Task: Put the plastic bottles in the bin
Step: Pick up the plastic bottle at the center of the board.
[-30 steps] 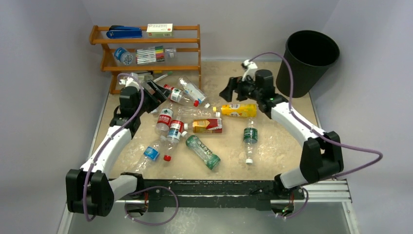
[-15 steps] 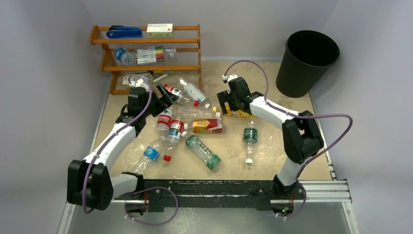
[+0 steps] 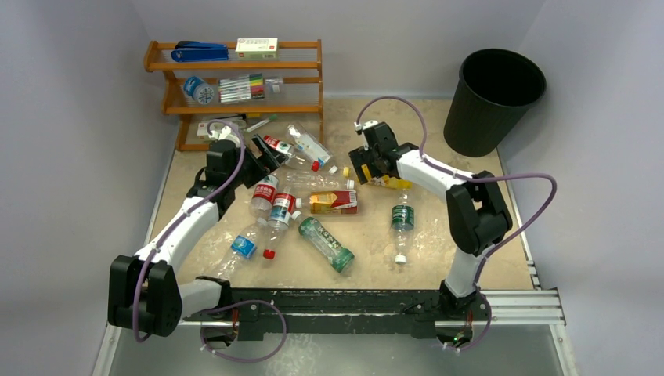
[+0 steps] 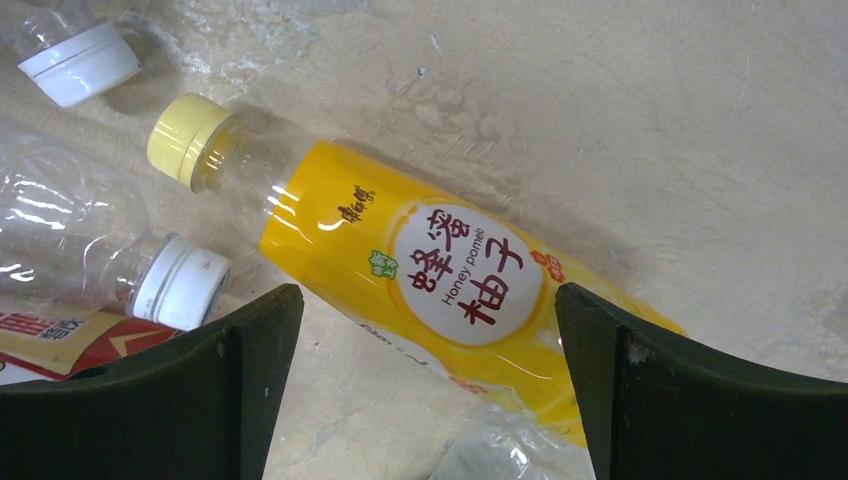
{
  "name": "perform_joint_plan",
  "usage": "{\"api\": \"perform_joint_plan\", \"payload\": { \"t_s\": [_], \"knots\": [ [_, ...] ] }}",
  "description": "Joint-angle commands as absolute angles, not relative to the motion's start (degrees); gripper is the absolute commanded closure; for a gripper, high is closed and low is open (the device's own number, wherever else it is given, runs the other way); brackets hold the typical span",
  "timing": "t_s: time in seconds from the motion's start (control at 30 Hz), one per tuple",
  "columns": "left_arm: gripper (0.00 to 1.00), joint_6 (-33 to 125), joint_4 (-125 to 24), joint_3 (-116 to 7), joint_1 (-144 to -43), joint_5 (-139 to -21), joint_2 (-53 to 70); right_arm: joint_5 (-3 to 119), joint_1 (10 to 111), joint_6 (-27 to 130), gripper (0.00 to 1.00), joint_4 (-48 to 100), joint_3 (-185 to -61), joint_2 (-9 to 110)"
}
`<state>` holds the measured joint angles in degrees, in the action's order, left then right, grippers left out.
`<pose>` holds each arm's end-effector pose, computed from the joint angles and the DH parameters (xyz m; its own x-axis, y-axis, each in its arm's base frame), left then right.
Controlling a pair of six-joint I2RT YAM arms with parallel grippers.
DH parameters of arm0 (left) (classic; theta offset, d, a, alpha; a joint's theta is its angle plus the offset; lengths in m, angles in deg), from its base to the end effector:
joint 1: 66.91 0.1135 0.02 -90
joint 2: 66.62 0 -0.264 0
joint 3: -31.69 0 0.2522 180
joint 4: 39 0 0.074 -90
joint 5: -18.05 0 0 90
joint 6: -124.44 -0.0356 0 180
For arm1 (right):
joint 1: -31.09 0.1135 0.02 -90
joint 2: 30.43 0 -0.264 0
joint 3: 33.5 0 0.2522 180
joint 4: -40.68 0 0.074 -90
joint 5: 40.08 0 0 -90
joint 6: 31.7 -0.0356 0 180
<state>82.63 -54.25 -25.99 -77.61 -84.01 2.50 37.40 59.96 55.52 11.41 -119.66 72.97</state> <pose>0.2642 -0.0575 0.2613 -0.5663 -0.6348 -0.5257 -0.0856 0.6797 -0.7285 0.3513 0.1849 0.2167 -0.6511 -0.3049 -0.6950 -0.3095 0.9428 -0.1237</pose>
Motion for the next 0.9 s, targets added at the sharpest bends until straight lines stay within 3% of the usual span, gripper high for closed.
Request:
{"api": "perform_joint_plan", "payload": {
  "t_s": [0.0,0.23,0.53,0.67,0.87],
  "knots": [
    [0.08,81.0,-52.8,-28.9,-78.2,-84.3,2.1,39.4,60.0,55.7,0.02,8.6,-122.2,75.4],
    [0.08,81.2,-52.9,-29.0,-78.4,-84.2,2.2,39.7,60.0,55.3,0.08,8.1,-124.6,79.3],
    [0.08,80.9,-53.4,-29.4,-78.5,-84.2,1.9,39.7,59.2,53.9,0.32,8.7,-126.8,81.1],
    [0.08,80.7,-53.7,-29.5,-78.5,-84.0,2.0,39.8,58.5,53.3,0.49,8.0,-128.2,80.5],
    [0.08,80.5,-53.2,-30.0,-78.5,-84.3,3.4,42.2,56.0,52.4,0.53,6.9,-131.1,78.5]
  ]
}}
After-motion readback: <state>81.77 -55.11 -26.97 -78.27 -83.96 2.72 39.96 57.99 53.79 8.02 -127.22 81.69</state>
